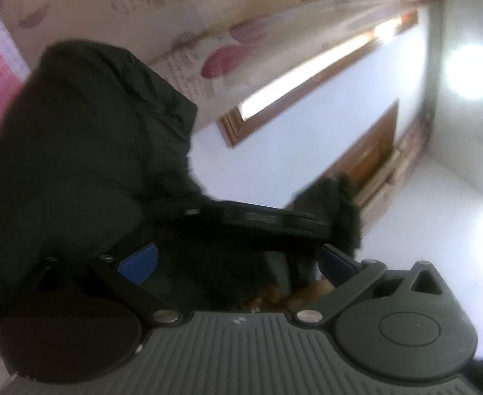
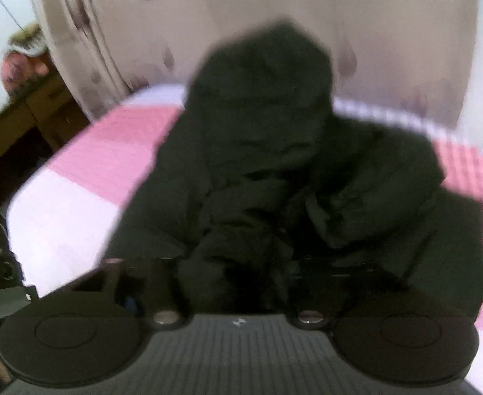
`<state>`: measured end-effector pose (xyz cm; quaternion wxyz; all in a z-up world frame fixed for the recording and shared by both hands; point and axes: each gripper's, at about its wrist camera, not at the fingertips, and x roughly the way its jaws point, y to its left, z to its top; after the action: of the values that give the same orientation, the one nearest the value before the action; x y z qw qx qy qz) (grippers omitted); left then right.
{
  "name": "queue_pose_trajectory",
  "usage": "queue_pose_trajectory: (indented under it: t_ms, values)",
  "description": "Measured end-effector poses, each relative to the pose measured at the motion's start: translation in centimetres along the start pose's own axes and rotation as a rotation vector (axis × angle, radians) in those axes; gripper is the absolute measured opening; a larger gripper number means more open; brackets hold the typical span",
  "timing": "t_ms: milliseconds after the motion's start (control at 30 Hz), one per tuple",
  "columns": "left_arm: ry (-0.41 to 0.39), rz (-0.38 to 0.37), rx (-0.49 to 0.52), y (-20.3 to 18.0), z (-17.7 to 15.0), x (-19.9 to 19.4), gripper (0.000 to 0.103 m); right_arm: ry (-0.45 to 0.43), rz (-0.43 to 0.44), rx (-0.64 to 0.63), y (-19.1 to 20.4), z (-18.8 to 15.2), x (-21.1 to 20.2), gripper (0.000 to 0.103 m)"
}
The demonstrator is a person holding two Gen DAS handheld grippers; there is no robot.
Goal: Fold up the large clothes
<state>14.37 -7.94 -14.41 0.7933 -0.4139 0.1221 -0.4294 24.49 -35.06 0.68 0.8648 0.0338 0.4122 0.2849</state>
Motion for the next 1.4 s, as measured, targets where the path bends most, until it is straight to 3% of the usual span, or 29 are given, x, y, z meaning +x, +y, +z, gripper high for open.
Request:
queue_pose_trajectory:
  t_ms: [200, 300, 433, 600, 767, 1167, 1400]
  values:
    - [-0.135, 0.128, 0.083, -1.2, 3.1, -3.3, 0.103, -0.138, -0.002, -0.062, 0.6, 1.2, -4.4, 0.028]
    - [-0.147, 0.206, 0.093, -0.8, 4.0, -3.5, 0.103, -0.182, -0.007, -0.034, -1.0, 0.5, -6.4, 0.028]
    - [-0.16, 0.223, 0.045, -0.1, 4.2, -2.9, 0.103, -0.228, -0.034, 0.037, -2.6, -1.4, -8.9, 0.027]
    - [-0.11, 0.205, 0.072, -0.4, 4.1, -0.5, 0.103, -0.289, -0.066, 0.176, -6.2, -4.6, -10.9, 0.027]
    - [-0.002, 0.193, 0.136, -0.9, 2.9, 2.4, 0.103, -0.343, -0.09, 0.304, -10.2, -8.2, -11.8, 0.027]
    - [0.092, 0.133, 0.142, -0.1, 0.7, 9.2, 0.103, -0.386, -0.23, 0.294, -14.5, -9.2, -14.0, 0.027]
    - [0.138, 0.143, 0.112, 1.4, -0.6, 12.5, 0.103, -0.341, -0.303, 0.401, -21.5, -10.9, -12.3, 0.027]
